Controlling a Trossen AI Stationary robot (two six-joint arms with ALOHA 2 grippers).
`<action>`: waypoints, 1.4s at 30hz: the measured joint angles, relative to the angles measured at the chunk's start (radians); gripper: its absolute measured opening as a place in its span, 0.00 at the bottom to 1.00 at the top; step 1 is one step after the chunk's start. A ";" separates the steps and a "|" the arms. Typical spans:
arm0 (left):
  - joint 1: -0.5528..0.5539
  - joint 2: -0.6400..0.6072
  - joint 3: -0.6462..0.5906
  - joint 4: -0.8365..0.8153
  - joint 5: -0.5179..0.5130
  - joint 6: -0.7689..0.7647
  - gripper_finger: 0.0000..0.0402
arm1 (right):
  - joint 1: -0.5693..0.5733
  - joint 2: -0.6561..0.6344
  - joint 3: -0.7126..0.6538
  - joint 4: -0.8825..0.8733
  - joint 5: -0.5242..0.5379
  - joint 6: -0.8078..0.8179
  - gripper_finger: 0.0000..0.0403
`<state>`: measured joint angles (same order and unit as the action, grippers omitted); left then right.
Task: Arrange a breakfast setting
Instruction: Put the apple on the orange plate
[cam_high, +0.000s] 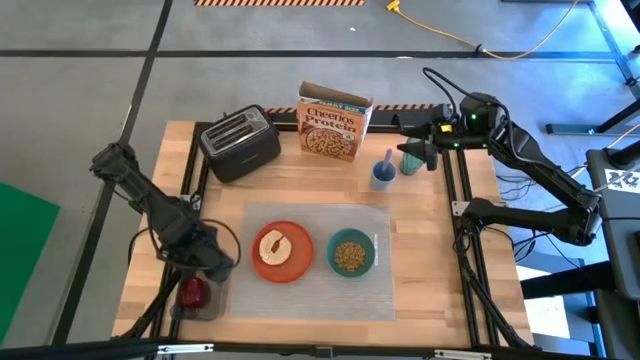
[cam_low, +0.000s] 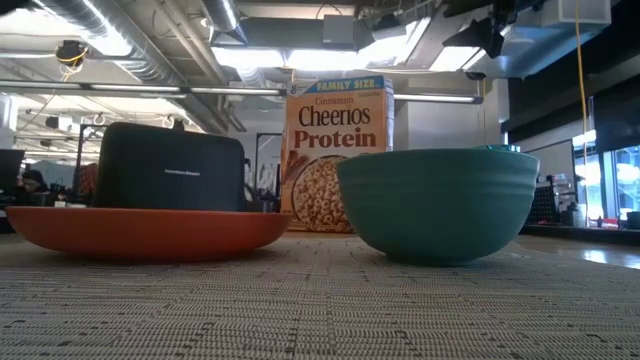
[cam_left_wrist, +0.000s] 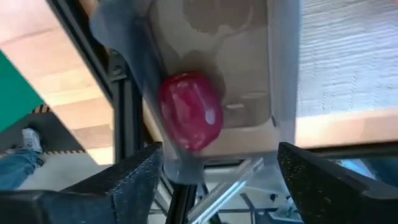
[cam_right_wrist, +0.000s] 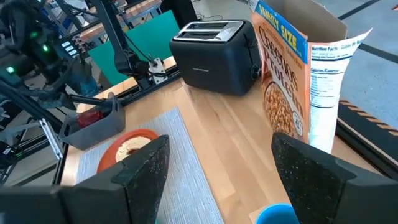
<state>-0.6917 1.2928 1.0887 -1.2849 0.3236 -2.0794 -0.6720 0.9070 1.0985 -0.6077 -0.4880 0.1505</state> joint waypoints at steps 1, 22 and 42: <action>-0.008 0.003 -0.027 0.029 0.002 -0.012 0.80 | 0.000 0.000 0.000 -0.001 0.003 0.000 0.68; -0.029 0.262 -0.188 0.244 0.225 0.046 0.82 | 0.000 0.000 0.000 0.091 0.139 0.133 0.68; -0.076 0.261 -0.093 0.193 0.227 0.135 0.82 | 0.000 0.000 0.000 0.095 0.167 0.140 0.68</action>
<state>-0.7681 1.5534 0.9955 -1.0917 0.5508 -1.9442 -0.6724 0.9073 1.0985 -0.5123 -0.3206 0.2909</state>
